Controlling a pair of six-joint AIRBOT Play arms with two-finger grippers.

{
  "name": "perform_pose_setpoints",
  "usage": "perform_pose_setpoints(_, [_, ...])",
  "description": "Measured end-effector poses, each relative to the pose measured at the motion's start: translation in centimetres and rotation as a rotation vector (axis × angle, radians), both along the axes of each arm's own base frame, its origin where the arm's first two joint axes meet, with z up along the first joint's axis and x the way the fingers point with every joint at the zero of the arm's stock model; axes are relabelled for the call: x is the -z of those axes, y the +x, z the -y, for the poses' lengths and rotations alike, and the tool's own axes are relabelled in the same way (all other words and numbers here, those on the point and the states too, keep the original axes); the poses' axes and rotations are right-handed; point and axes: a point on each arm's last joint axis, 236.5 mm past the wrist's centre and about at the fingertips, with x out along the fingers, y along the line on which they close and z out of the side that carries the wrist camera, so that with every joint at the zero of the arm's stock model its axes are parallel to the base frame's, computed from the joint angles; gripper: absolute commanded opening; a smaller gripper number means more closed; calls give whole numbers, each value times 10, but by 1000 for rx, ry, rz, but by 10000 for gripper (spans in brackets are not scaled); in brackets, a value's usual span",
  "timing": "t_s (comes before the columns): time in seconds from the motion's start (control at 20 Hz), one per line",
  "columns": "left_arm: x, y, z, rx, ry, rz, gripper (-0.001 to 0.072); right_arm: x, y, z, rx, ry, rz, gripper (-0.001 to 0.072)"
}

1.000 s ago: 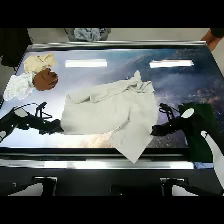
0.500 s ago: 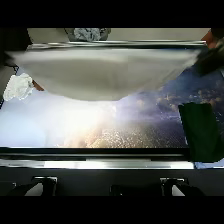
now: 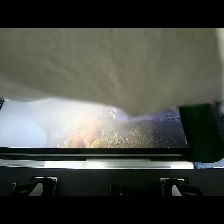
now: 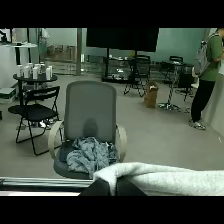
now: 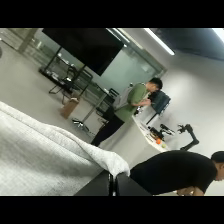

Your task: Fold the shirts.

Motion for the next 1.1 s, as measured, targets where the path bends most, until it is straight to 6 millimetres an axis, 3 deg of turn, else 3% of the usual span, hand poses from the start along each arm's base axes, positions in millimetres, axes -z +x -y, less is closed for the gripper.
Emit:
perform_pose_setpoints(0.1, [0, -1, -1, -5, 15, 2, 32, 0, -5, 1, 10, -3, -5, 56])
perform_pose_setpoints(0.2, [9, 13, -3, -6, 33, -35, 32, 8, 6, 4, 13, 16, -42, 56])
perform_pose_setpoints(0.3, [36, 44, -9, 1, 45, -140, 33, 34, 38, 10, 11, 53, -146, 56])
perform_pose_setpoints(0.35, [59, 66, -13, 8, 44, -224, 33, 54, 62, 13, 10, 73, -224, 56])
perform_pose_setpoints(0.45, [121, 114, -21, 28, 33, -417, 32, 119, 117, 21, 9, 116, -453, 56])
perform_pose_setpoints(0.55, [210, 165, -31, 50, 4, -658, 33, 218, 172, 26, 0, 173, -765, 56])
perform_pose_setpoints(0.75, [388, 229, -46, 79, -60, -1050, 34, 400, 251, 21, -45, 303, -1210, 56])
perform_pose_setpoints(0.9, [482, 263, -55, 79, -99, -1191, 34, 494, 306, 8, -96, 435, -1291, 56])
perform_pose_setpoints(1.1, [553, 304, -62, 77, -140, -1240, 35, 558, 364, -6, -144, 613, -1215, 57])
